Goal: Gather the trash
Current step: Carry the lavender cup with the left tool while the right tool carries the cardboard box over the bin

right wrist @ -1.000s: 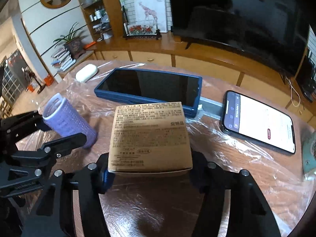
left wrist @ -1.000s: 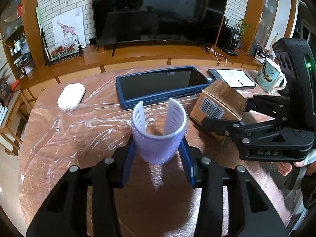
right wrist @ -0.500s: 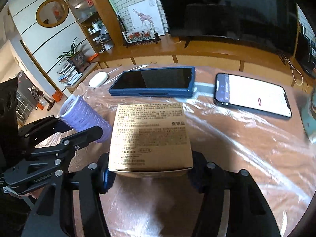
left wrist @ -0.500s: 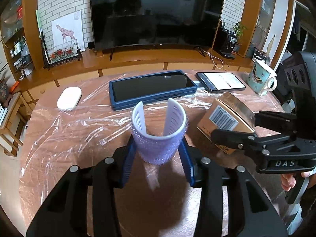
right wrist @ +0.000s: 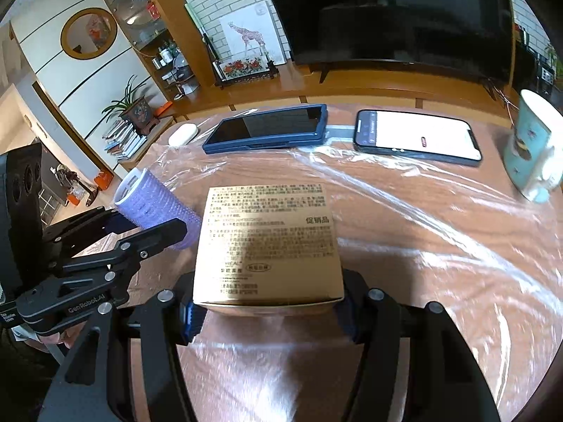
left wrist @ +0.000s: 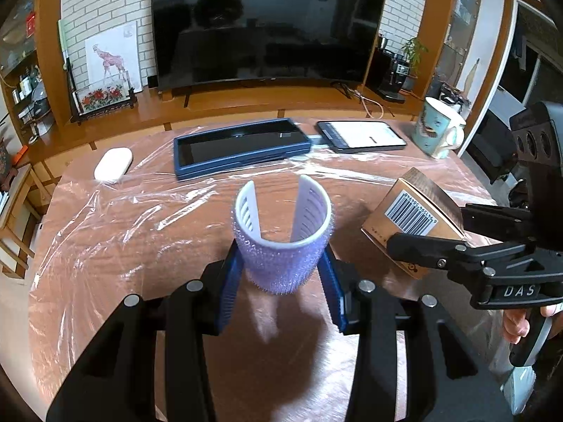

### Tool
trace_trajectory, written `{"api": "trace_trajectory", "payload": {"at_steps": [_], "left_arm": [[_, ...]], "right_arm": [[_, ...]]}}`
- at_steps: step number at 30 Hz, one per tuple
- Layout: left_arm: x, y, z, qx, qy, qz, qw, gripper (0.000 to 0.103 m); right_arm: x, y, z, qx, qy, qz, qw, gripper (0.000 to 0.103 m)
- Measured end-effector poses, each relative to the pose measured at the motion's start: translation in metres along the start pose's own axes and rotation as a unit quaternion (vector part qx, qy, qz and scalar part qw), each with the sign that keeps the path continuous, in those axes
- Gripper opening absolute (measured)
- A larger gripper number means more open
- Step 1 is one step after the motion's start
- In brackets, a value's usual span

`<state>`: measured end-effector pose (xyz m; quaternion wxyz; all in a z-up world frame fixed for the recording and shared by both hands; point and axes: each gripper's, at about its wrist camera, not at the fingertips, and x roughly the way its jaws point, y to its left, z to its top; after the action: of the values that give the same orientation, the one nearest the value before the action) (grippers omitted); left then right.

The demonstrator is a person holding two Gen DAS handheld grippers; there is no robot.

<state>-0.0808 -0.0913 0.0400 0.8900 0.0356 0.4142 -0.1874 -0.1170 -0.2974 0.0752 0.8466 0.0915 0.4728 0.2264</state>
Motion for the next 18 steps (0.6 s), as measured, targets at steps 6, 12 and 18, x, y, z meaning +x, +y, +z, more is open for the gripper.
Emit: {"api": "trace_trajectory", "payload": {"at_steps": [6, 12, 18], "left_arm": [[-0.019, -0.019, -0.009, 0.015, -0.009, -0.009, 0.9998, 0.044], [-0.038, -0.036, -0.021, 0.024, -0.014, -0.015, 0.9995, 0.044], [-0.059, -0.052, -0.040, 0.032, -0.016, -0.019, 0.9992, 0.044]], "right_arm": [[-0.025, 0.002, -0.019, 0.005, -0.012, 0.000, 1.000, 0.058], [-0.048, 0.007, -0.041, 0.001, -0.017, -0.003, 1.000, 0.058], [-0.068, 0.011, -0.062, 0.003, -0.021, -0.003, 1.000, 0.058]]}}
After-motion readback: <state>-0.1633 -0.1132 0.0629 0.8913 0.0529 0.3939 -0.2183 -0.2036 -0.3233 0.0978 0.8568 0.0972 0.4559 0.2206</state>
